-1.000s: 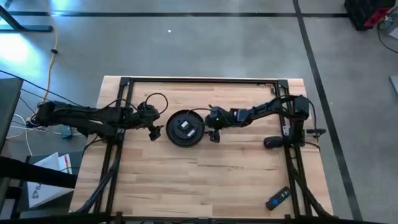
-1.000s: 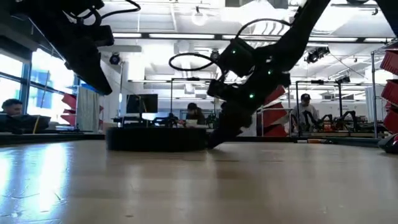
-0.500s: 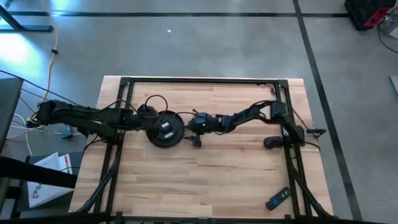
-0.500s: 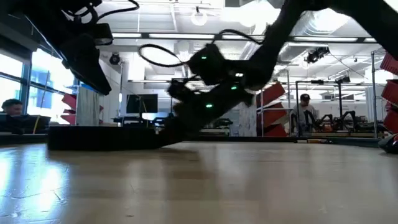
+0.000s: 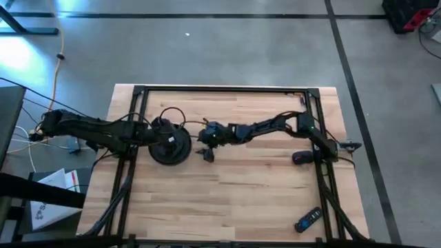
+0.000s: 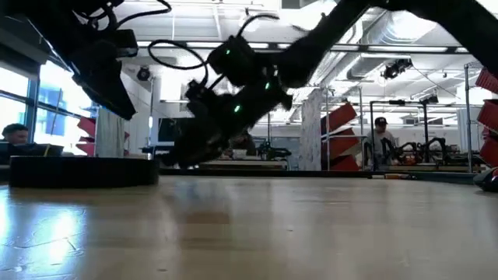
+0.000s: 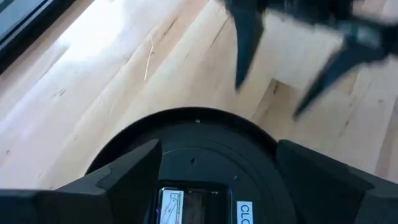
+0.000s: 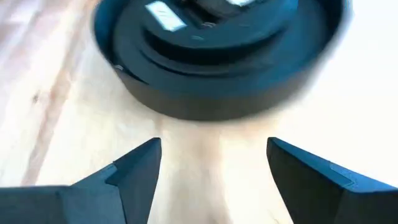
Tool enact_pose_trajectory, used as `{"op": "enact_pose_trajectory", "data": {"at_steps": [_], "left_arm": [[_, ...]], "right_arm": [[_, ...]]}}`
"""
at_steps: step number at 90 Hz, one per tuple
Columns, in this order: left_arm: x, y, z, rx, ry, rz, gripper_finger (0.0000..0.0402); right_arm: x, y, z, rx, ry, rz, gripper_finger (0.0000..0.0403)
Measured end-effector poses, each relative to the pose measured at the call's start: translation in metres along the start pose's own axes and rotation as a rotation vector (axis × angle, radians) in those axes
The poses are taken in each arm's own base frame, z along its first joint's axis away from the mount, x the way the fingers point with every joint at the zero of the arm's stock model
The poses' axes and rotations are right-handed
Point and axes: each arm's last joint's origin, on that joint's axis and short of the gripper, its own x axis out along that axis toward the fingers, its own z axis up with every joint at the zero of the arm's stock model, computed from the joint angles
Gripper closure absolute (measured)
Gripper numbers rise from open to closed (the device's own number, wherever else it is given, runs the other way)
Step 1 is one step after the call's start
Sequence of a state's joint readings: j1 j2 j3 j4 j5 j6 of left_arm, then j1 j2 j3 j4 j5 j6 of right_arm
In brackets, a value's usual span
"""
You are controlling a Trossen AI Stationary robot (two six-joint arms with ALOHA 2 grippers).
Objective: Insert battery
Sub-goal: Insert the yellow battery into the white-black wall clock
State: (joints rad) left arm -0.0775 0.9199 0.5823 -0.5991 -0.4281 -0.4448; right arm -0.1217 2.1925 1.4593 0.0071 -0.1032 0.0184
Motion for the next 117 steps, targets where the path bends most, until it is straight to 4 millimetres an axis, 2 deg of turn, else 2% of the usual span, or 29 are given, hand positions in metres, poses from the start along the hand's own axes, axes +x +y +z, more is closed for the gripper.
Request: {"op": "enact_pose_trajectory", "data": {"at_steps": [6, 14, 29, 39, 50, 59, 77, 92, 104, 117], "left_arm": [[0.000, 0.000, 0.000, -0.006, -0.011, 0.013, 0.0097], [0.000, 0.000, 0.002, -0.015, -0.037, 0.033, 0.0097], [0.010, 0.000, -0.009, -0.017, -0.041, 0.037, 0.0097], [0.017, 0.001, -0.017, -0.020, -0.048, 0.036, 0.0097], [0.022, 0.000, -0.020, -0.039, -0.095, 0.033, 0.0097], [0.026, 0.000, -0.022, -0.060, -0.156, 0.040, 0.0097], [0.035, -0.003, -0.024, -0.135, -0.348, -0.017, 0.0097], [0.038, -0.002, -0.026, -0.163, -0.460, -0.036, 0.0097], [0.038, -0.001, -0.027, -0.159, -0.469, -0.009, 0.0097], [0.038, -0.001, -0.027, -0.157, -0.465, 0.000, 0.0097]], "right_arm": [[-0.022, -0.008, 0.004, 0.021, 0.089, -0.034, 0.0140], [-0.050, -0.021, 0.000, 0.035, 0.267, -0.108, 0.0140], [-0.095, -0.047, -0.033, 0.119, 0.522, -0.330, 0.0140], [-0.128, -0.058, -0.051, 0.212, 0.518, -0.413, 0.0140], [-0.162, -0.070, -0.069, 0.298, 0.421, -0.580, 0.0140], [-0.184, -0.087, -0.089, 0.391, 0.322, -0.725, 0.0140], [-0.207, -0.127, -0.137, 0.732, 0.255, -0.837, 0.0140], [-0.218, -0.151, -0.157, 0.853, 0.222, -0.956, 0.0151], [-0.231, -0.166, -0.164, 0.987, 0.144, -1.126, 0.0197], [-0.238, -0.174, -0.165, 1.014, 0.087, -1.238, 0.0274]]}}
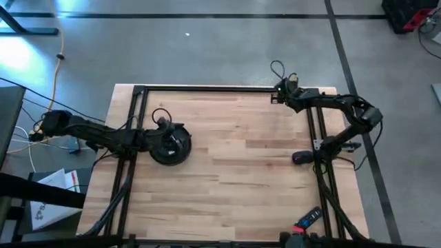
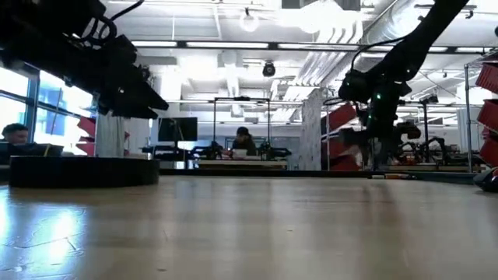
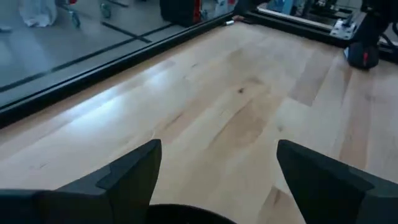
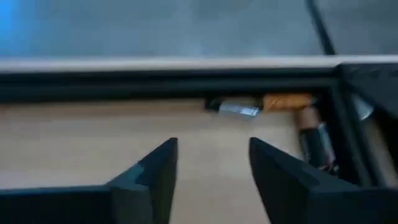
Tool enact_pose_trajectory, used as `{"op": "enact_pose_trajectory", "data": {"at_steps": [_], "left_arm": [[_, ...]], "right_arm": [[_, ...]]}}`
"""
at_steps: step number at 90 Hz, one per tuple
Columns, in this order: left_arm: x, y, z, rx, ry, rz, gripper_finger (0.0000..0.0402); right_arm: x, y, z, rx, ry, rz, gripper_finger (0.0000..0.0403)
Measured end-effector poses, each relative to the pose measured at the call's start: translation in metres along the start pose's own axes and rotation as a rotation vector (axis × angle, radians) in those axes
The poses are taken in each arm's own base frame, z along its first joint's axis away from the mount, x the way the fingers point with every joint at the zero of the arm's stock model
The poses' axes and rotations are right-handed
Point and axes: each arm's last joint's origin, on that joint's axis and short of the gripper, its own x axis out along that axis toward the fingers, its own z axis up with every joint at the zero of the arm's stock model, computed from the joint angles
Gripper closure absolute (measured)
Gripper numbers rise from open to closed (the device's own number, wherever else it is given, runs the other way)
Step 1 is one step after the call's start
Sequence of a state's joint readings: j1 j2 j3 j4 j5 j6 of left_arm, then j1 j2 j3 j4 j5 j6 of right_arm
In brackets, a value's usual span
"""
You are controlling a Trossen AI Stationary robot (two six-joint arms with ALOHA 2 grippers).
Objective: Insert battery
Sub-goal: Insert the yellow battery into the white-black wall clock
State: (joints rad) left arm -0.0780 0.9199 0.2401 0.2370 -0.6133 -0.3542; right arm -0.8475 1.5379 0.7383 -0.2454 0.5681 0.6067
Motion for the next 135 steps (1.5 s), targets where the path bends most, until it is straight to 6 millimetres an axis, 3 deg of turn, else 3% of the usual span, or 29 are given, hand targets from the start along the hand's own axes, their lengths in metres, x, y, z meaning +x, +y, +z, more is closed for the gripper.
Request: {"op": "enact_pose_trajectory", "data": {"at_steps": [17, 23, 33, 62, 72, 92, 102, 119, 135], "left_arm": [[0.000, 0.000, -0.001, 0.004, 0.004, 0.004, 0.0097], [0.000, 0.000, 0.000, 0.008, 0.001, 0.010, 0.0097], [0.000, 0.001, 0.001, 0.024, -0.013, 0.025, 0.0097], [0.000, 0.000, 0.005, 0.037, -0.062, 0.057, 0.0097], [0.000, 0.001, 0.005, 0.081, -0.064, 0.066, 0.0097], [0.000, 0.002, 0.003, 0.141, -0.041, 0.073, 0.0097], [0.001, 0.004, 0.001, 0.157, -0.018, 0.087, 0.0097], [0.002, 0.006, 0.001, 0.158, -0.010, 0.103, 0.0097], [0.002, 0.007, 0.000, 0.163, -0.001, 0.107, 0.0097]], "right_arm": [[0.007, -0.010, 0.007, 0.130, -0.003, -0.037, 0.0379], [0.011, -0.015, 0.010, 0.183, -0.007, -0.047, 0.0396], [0.020, -0.023, 0.014, 0.274, 0.004, -0.068, 0.0394], [0.026, -0.017, 0.006, 0.357, -0.051, -0.160, 0.0403], [0.029, -0.013, 0.016, 0.382, -0.006, -0.191, 0.0403], [0.029, -0.004, 0.035, 0.314, 0.091, -0.286, 0.0403], [0.032, -0.009, 0.042, 0.314, 0.132, -0.318, 0.0403], [0.051, -0.015, 0.050, 0.224, 0.321, -0.330, 0.0403], [0.065, -0.009, 0.056, 0.099, 0.391, -0.373, 0.0403]]}}
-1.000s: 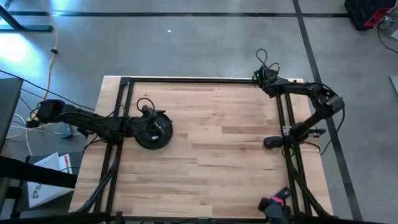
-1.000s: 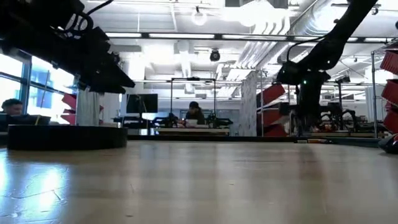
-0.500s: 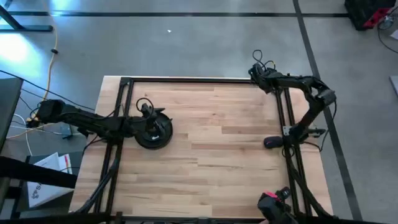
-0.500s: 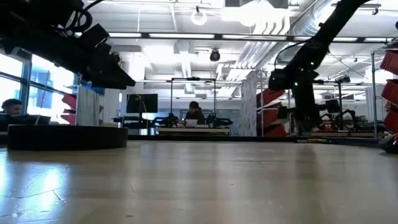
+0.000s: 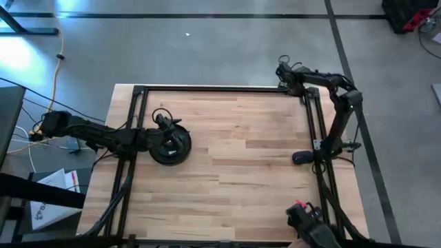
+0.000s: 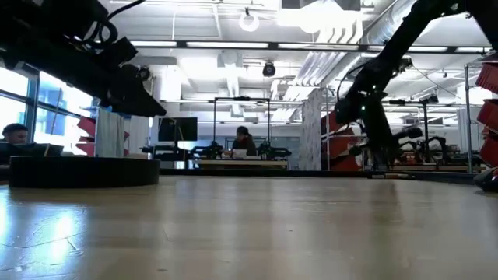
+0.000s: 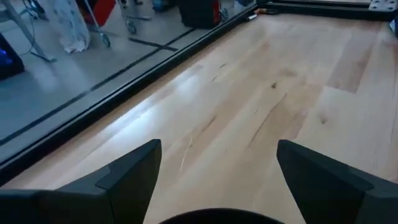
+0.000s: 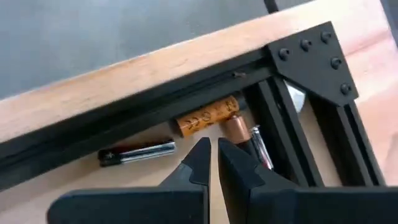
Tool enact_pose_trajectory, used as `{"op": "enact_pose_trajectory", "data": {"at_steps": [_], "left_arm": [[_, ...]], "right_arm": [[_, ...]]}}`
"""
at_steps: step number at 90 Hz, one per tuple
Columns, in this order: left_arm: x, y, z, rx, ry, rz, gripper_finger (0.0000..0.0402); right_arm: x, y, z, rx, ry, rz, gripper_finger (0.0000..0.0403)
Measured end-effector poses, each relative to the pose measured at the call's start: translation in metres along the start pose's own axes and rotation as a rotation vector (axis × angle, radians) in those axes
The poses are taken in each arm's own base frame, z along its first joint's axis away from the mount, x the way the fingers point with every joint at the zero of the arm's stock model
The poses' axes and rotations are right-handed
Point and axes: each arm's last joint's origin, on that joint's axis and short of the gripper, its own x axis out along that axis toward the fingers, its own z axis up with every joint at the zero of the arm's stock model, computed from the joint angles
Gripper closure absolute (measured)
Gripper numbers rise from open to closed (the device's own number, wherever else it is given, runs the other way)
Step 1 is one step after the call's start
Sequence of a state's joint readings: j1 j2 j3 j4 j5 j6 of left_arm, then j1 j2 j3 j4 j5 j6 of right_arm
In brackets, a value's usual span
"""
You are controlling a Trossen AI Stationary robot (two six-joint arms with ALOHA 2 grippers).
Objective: Insert battery
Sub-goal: Insert the yellow battery into the white-black wall clock
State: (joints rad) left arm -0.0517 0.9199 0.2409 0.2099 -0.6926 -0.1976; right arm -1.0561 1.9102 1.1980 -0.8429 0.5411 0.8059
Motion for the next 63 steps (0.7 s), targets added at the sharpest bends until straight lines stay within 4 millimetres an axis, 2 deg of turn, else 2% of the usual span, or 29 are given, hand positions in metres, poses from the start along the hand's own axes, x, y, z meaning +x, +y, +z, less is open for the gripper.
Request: {"op": "enact_pose_trajectory", "data": {"at_steps": [27, 45, 63], "left_arm": [[0.000, 0.000, 0.000, -0.006, 0.003, 0.000, 0.0097], [0.000, 0.000, 0.000, -0.008, 0.003, -0.001, 0.0097], [0.000, 0.000, 0.000, -0.008, 0.003, -0.001, 0.0097]], "right_arm": [[0.007, 0.000, 0.014, -0.070, -0.004, -0.053, 0.0403], [0.017, -0.003, 0.017, -0.132, 0.048, -0.003, 0.0403], [0.017, -0.003, 0.019, -0.119, 0.033, -0.004, 0.0403]]}}
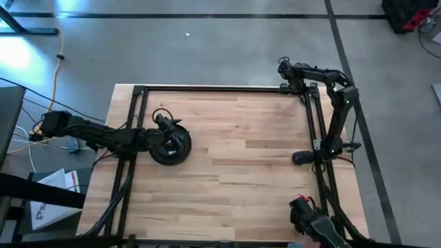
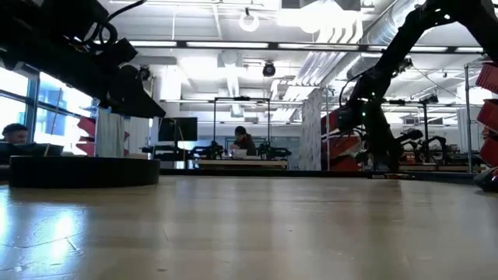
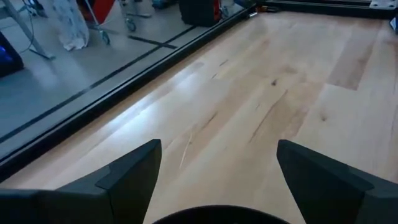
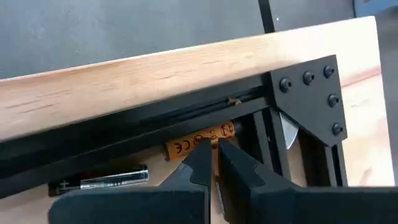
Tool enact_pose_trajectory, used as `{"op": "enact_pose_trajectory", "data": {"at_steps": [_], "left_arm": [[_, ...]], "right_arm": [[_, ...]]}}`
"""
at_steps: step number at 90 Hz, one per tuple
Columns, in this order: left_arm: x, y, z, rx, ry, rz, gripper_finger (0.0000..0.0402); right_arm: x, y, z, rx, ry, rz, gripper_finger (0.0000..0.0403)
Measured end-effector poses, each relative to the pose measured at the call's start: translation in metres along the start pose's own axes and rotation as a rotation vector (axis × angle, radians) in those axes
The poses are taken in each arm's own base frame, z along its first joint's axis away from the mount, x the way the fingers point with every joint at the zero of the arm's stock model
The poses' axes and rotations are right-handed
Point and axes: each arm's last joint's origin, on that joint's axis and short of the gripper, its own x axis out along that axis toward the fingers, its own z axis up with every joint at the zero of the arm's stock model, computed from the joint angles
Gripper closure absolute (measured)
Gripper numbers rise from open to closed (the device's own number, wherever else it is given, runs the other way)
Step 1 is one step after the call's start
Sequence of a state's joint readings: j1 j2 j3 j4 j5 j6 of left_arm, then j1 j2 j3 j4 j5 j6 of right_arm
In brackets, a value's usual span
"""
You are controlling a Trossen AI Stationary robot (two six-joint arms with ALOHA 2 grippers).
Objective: Insert battery
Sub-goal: Insert the yellow battery into the white-black wall clock
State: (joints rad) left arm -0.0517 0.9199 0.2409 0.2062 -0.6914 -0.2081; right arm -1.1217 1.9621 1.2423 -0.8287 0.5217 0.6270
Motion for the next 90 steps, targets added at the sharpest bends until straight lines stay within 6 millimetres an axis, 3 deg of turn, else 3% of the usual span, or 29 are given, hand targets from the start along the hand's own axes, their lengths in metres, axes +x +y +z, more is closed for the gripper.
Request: {"op": "enact_pose_trajectory", "data": {"at_steps": [24, 36, 54, 76, 90], "left_arm": [[0.000, 0.000, 0.000, 0.000, -0.001, 0.001, 0.0097], [0.000, 0.000, 0.000, 0.000, -0.001, 0.000, 0.0097], [0.000, 0.000, 0.000, 0.000, -0.001, -0.001, 0.0097], [0.000, 0.000, 0.000, 0.001, 0.001, 0.000, 0.0097], [0.000, 0.000, 0.000, 0.002, 0.001, 0.000, 0.0097]], "right_arm": [[-0.003, 0.006, -0.001, -0.040, 0.015, 0.088, 0.0403], [-0.010, 0.018, -0.011, -0.106, 0.084, 0.172, 0.0403], [-0.022, 0.030, -0.027, -0.189, 0.114, 0.181, 0.0403], [-0.025, 0.033, -0.027, -0.184, 0.078, 0.159, 0.0403], [-0.039, 0.047, -0.048, -0.314, 0.132, 0.223, 0.0403]]}}
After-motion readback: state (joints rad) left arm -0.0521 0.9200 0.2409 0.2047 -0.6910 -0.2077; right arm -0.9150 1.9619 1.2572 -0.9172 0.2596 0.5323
